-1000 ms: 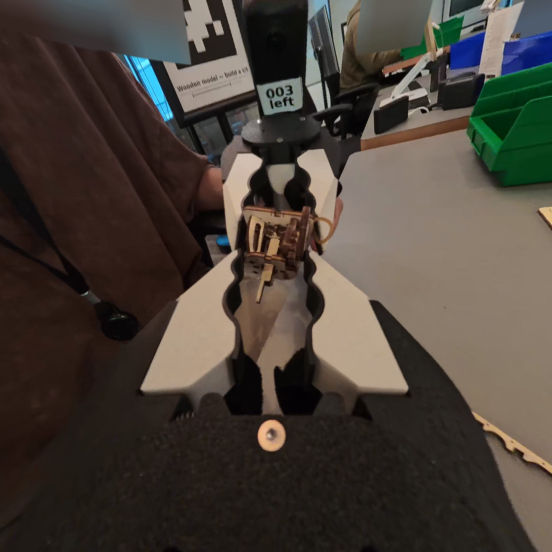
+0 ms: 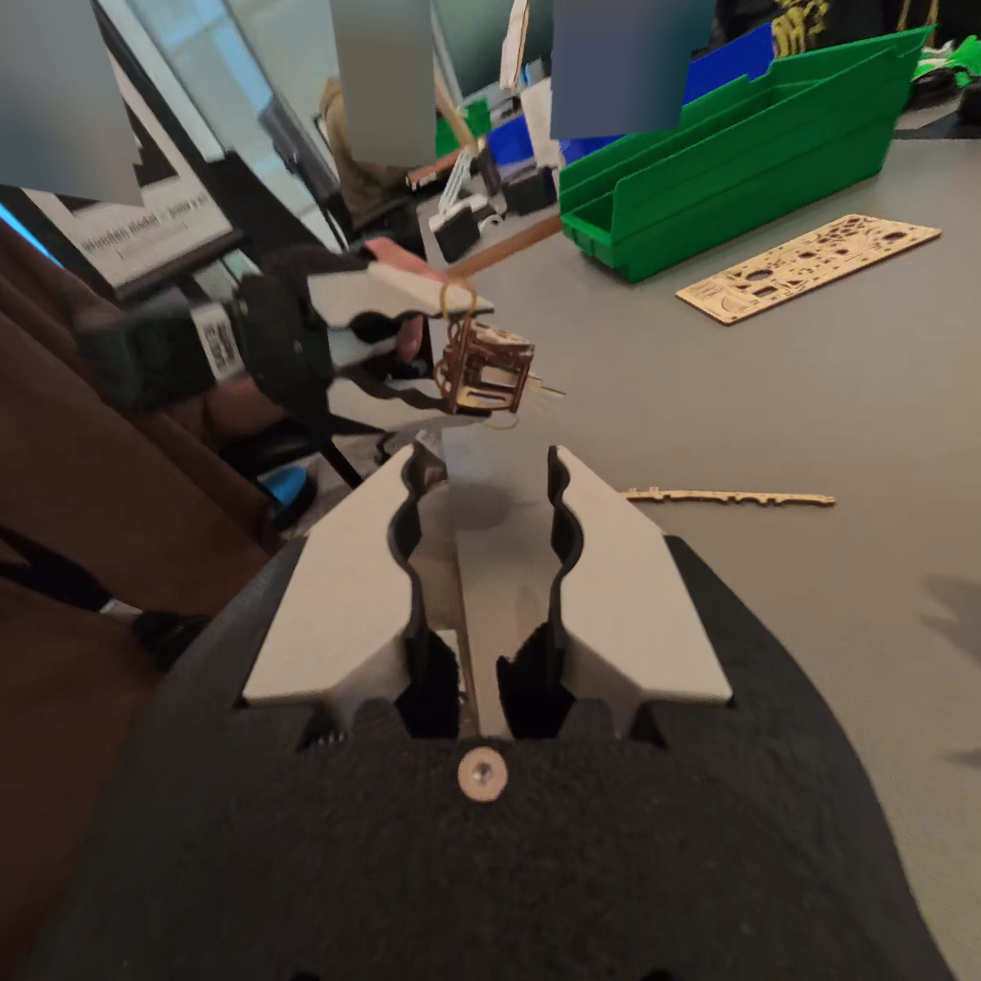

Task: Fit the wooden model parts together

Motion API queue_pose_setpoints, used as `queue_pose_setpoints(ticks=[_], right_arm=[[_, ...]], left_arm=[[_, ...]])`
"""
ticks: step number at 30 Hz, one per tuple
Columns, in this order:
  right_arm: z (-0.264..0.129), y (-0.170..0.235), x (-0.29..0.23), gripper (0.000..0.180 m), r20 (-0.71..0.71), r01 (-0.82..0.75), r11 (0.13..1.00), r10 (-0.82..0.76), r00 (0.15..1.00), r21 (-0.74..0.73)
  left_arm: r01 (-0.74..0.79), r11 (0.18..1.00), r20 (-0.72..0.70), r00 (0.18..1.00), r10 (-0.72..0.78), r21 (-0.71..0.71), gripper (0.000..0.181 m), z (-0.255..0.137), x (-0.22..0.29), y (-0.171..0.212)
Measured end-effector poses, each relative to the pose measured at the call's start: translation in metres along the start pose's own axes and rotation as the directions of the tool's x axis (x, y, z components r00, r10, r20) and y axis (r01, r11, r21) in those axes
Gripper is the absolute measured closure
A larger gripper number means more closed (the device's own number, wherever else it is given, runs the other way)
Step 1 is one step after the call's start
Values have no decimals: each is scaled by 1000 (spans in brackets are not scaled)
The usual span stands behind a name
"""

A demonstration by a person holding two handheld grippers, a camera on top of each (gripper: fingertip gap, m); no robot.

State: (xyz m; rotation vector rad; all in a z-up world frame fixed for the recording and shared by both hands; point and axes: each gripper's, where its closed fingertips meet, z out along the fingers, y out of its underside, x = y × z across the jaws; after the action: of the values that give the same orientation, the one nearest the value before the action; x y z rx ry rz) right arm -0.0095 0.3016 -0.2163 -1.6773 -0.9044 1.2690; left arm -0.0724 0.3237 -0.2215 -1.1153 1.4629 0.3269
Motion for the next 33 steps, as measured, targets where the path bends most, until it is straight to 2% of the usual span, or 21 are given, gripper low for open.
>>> queue_pose_setpoints(ticks=[2, 6, 11, 14, 17, 19, 22, 26, 33], right_arm=[[-7, -5, -2, 135, 10, -42, 997, 41, 999, 59], [-19, -9, 7, 135, 7, -58, 996, 57, 998, 68], [-39, 0, 13, 135, -29, -52, 997, 54, 998, 56], [-46, 1, 15, 138, -53, -107, 992, 110, 992, 61], [-51, -3, 11, 140, -57, -178, 975, 186, 981, 129], [-53, 1, 5, 140, -52, -177, 977, 185, 981, 120], [-62, 10, 15, 139, -153, -95, 993, 104, 983, 66], [-82, 5, 34, 141, -270, -26, 995, 50, 962, 92], [-119, -2, 62, 147, -392, -86, 973, 167, 905, 215]], left_arm=[[-148, 989, 61, 987, 147, 8, 135, -3, 2, -9], [-325, 943, 193, 932, 307, 71, 136, -10, -3, -40], [-405, 909, 238, 897, 373, 101, 136, -13, 0, -53], [-446, 887, 266, 875, 405, 119, 135, -13, 2, -61], [-473, 873, 272, 861, 429, 121, 135, -10, 6, -65], [-465, 877, 261, 868, 423, 123, 135, -8, 8, -65], [-423, 899, 234, 891, 389, 116, 135, -2, 9, -59], [-232, 964, 198, 959, 204, 128, 136, 6, -3, -46], [-12, 994, 164, 987, -5, 105, 135, 25, -18, -22]])
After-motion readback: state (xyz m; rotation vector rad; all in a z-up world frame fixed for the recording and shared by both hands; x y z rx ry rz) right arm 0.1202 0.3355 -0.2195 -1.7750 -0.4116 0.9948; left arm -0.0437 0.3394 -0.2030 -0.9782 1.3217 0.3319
